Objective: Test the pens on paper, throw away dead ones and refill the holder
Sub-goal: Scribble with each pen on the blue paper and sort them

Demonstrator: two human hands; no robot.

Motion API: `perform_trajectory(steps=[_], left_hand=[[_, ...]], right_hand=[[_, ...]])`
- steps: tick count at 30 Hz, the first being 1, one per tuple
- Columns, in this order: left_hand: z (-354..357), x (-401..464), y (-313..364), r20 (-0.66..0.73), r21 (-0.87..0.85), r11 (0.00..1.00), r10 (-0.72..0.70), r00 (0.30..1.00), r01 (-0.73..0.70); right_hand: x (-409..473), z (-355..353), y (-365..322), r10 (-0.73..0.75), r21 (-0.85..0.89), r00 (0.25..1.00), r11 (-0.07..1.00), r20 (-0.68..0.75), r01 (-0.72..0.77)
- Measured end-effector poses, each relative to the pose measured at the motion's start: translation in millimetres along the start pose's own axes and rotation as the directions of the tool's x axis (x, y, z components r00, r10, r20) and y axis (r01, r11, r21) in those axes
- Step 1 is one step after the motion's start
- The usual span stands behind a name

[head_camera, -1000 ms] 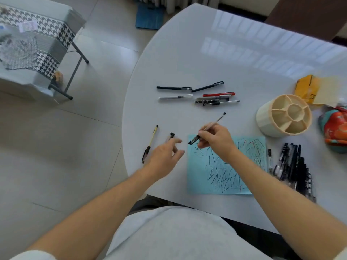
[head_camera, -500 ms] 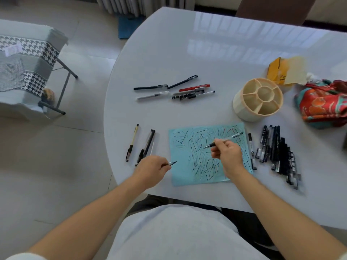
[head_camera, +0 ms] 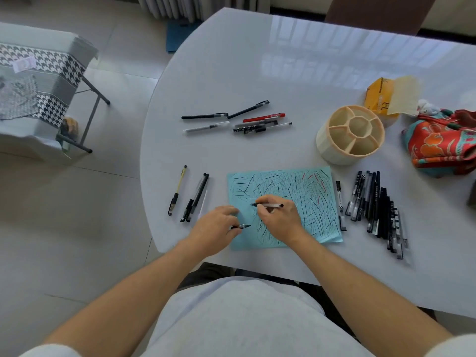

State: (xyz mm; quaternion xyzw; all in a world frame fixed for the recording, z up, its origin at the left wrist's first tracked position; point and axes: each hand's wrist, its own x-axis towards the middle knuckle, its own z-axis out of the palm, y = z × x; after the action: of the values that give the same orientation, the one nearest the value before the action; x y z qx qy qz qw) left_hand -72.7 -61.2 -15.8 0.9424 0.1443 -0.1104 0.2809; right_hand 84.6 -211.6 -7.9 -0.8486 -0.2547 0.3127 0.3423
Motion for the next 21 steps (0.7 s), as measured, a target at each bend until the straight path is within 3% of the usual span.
perform_trajectory(steps=[3,6,10,14,21], left_hand=[[-0.7,0.0,1.7,0.022,-0.011,1.0,-0.014,1.0,0.014],[-2.1,-0.6,1.6,0.036,-0.024,0.999,-0.025,0.999,0.026],[-5.0,0.4,4.5,0.033,-0.054,0.998,-0.033,0.999,0.035],[-7.1,0.9,11.1,-0.032,-0.11,0.991,-0.078,0.996,0.074],[-13.4,5.2,27.3,-0.007,-0.101,0.993,-0.058,0.998,0.057]], right_hand=[[4.9,-5.0,0.9,-0.016,-0.015,0.995,1.0,-0.1,0.014],[5.2,-9.2,1.2,-0.039,-0.008,0.996,0.999,-0.079,0.038],[-0.7,-13.5,-0.6,0.111,0.311,0.99,0.947,-0.086,-0.079],[-12.9,-22.6,0.4,0.176,0.612,0.984,0.774,0.037,-0.162],[-26.1,-25.1,-2.6,0.139,0.646,0.973,0.729,0.182,-0.225]])
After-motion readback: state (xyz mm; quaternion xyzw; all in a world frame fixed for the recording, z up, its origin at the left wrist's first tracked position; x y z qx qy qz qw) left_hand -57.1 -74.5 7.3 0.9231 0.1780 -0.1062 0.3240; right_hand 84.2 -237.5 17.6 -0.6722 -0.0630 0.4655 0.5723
